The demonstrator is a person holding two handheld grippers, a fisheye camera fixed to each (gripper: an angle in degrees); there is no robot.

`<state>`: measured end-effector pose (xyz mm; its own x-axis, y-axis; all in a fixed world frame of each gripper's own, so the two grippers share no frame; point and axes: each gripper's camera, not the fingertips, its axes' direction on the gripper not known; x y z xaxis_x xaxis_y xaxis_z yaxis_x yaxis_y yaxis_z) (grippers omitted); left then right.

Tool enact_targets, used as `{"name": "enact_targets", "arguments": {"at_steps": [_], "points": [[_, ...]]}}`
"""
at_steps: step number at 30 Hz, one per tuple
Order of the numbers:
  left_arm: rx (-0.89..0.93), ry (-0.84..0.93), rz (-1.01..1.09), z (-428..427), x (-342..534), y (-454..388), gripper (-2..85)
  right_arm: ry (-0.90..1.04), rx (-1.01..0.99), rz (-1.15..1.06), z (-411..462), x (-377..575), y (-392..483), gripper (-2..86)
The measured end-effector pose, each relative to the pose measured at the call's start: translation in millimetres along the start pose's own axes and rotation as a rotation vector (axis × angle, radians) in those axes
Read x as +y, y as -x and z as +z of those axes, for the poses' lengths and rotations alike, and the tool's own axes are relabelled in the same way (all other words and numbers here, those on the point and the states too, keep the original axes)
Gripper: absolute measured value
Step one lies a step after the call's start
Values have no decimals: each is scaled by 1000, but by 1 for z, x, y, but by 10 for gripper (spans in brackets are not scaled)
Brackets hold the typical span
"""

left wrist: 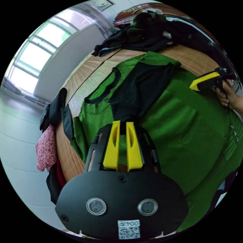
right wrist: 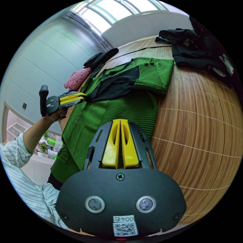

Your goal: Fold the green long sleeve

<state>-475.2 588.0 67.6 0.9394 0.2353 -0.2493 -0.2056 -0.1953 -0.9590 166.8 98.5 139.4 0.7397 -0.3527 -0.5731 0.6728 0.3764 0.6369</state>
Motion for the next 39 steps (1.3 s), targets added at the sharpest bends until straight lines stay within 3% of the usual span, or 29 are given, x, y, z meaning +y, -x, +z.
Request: {"name": "enact_targets", "arguments": {"at_steps": [3, 8, 10, 15, 20, 23, 27, 32, 39], "points": [[64, -43, -211, 9, 9, 48, 32, 0, -10, 6, 1, 5, -9, -8], [415, -95, -939, 63, 115, 174, 41, 2, -34, 18, 1, 14, -25, -8], [437, -119, -1043, 75, 150, 194, 51, 2, -34, 18, 1, 16, -28, -8], [364, -229, -850, 68, 144, 207, 81, 2, -33, 18, 1, 23, -36, -8], [218, -73, -449, 116, 57, 198, 90, 3, -35, 20, 1, 30, -43, -8], [180, 10, -365, 154, 38, 204, 90, 2, -38, 21, 1, 34, -47, -8], [221, 80, -349, 191, 44, 214, 96, 1, -43, 22, 0, 38, -51, -8], [278, 34, -441, 213, 83, 238, 79, 0, -45, 22, -2, 42, -54, -8], [215, -34, -397, 217, 109, 250, 20, 0, -43, 22, -5, 46, -54, -8]]}}
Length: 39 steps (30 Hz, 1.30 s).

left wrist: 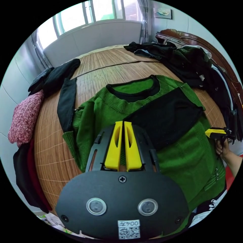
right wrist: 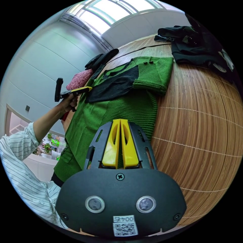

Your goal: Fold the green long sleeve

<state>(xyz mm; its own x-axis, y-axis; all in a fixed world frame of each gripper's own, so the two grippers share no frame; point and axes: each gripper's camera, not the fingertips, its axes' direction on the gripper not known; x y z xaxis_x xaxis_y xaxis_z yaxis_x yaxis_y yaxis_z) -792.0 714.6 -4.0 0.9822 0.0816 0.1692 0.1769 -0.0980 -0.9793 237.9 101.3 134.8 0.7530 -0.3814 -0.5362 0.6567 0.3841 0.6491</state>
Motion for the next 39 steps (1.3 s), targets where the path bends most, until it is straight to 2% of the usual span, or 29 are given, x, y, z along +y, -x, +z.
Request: {"name": "enact_targets", "arguments": {"at_steps": [4, 9, 13, 19, 23, 26, 29, 31, 32, 35, 39], "points": [[-29, -85, -23, -16, 5, 20, 14, 0, 3, -1, -2, 1, 2, -7], [-159, -173, -70, -21, 16, 44, 15, 0, 4, -1, -5, 2, 6, -8], [-104, -44, -108, 18, 23, 69, 20, 0, 4, 0, -8, 1, 10, -8], [-178, -260, -207, -26, 41, 74, 19, -3, -2, 1, -12, 0, 20, -8], [18, -285, -83, -28, 10, 33, 10, -6, -9, 4, -16, -2, 28, -8], [205, -202, 62, -4, -23, -23, 6, -24, -17, 33, -23, -3, 36, -8], [190, -154, 191, 19, -42, -85, 4, -169, -8, 58, -53, 3, 48, -8], [191, -126, 257, 31, -54, -113, 3, -228, 128, 2, -66, -2, 69, -8], [197, -109, 290, 39, -62, -128, 3, -229, 233, -43, -65, -9, 82, -8], [186, -71, 370, 57, -80, -160, 2, -93, 281, -133, -41, -32, 102, -7], [157, -3, 458, 79, -98, -191, 2, -79, 410, -117, -31, -54, 116, -7]]}}
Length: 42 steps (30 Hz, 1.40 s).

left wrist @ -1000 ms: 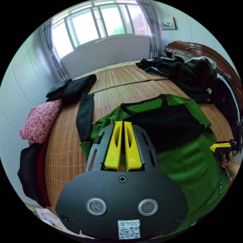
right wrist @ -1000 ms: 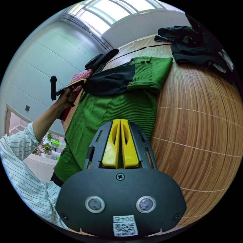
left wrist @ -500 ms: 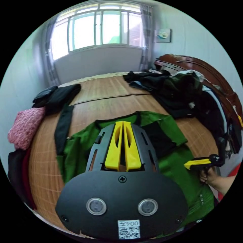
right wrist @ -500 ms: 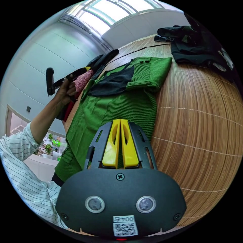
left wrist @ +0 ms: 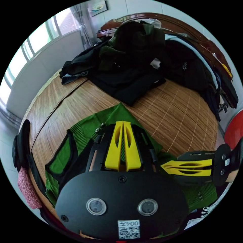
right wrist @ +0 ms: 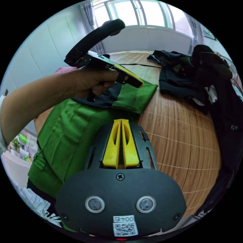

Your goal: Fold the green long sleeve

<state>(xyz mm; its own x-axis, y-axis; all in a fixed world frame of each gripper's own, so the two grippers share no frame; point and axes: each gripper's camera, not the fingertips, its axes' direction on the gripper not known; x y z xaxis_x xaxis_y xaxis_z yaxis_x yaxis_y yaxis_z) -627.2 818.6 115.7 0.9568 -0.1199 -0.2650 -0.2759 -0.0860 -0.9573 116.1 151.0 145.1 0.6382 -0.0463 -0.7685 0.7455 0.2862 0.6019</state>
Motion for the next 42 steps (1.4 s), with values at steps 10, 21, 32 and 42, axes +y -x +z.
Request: {"name": "enact_targets", "arguments": {"at_steps": [10, 21, 32, 42], "points": [[36, 24, -265, 36, -36, 23, 1, 47, 6, 341, -10, -4, -24, -8], [158, -148, -381, -75, -21, 14, 0, -14, 186, 297, -43, -13, 43, -8], [-95, -77, -479, -255, 265, -48, 3, 51, 205, 23, -98, -15, 151, -7], [-151, 55, -636, -254, 354, -113, 6, 265, 399, -223, -56, 25, 277, -6]]}}
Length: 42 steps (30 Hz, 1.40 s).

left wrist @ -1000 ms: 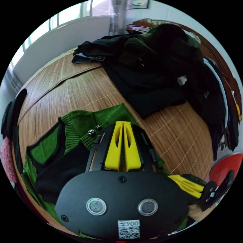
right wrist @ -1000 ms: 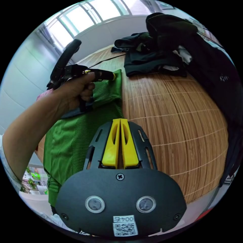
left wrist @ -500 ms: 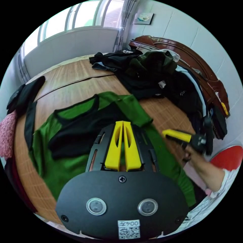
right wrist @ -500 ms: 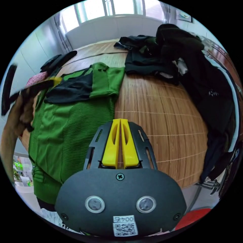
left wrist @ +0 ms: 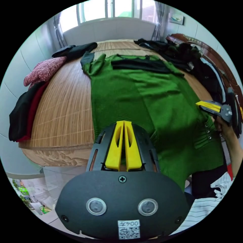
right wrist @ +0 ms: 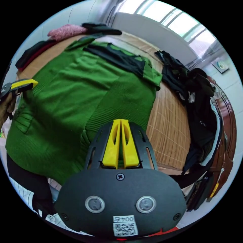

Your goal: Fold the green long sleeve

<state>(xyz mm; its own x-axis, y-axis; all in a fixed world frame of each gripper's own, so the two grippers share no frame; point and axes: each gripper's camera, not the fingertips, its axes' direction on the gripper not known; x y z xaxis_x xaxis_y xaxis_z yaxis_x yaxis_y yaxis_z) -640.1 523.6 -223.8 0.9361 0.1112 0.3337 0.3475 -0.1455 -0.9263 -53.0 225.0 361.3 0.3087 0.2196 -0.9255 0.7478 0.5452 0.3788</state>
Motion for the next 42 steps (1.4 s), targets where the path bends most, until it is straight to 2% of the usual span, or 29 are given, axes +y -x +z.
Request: {"name": "enact_targets", "arguments": {"at_steps": [1, 6, 10, 13, 17, 21, 24, 26, 30, 32, 35, 38, 42], "points": [[19, -55, -20, -4, 5, -4, 7, -13, 29, -3, 1, -1, 5, -7], [95, -43, -40, -18, -11, -21, 7, 11, -4, 9, 2, -2, 0, -7], [172, -63, -59, -28, -14, -35, 7, 47, -101, 187, -3, 6, -38, -7], [166, -75, -33, -34, -22, -57, 7, -78, -122, 302, -27, 15, -53, -7], [156, -70, -18, -43, -40, -90, 7, -257, -340, 384, -40, 15, -67, -7], [167, -65, -44, -63, -71, -103, 8, -314, -483, 437, -19, 13, -79, -7], [111, -152, -106, -94, -127, -97, 14, -369, -619, 507, 8, 19, -89, -7], [61, -192, -130, -110, -198, -90, 30, -431, -697, 564, 29, 30, -95, -7], [-33, -179, -80, -105, -332, -101, 65, -492, -755, 558, 56, 46, -91, -8], [-148, -147, -47, -81, -422, -117, 74, -444, -825, 522, 77, 43, -88, -8], [-197, -87, -106, -37, -521, -127, 74, -432, -898, 504, 93, 39, -97, -8], [-232, -50, -128, 8, -595, -138, 75, -430, -937, 515, 106, 46, -107, -8], [-306, -8, -115, 50, -652, -153, 80, -417, -998, 552, 124, 57, -115, -8]]}}
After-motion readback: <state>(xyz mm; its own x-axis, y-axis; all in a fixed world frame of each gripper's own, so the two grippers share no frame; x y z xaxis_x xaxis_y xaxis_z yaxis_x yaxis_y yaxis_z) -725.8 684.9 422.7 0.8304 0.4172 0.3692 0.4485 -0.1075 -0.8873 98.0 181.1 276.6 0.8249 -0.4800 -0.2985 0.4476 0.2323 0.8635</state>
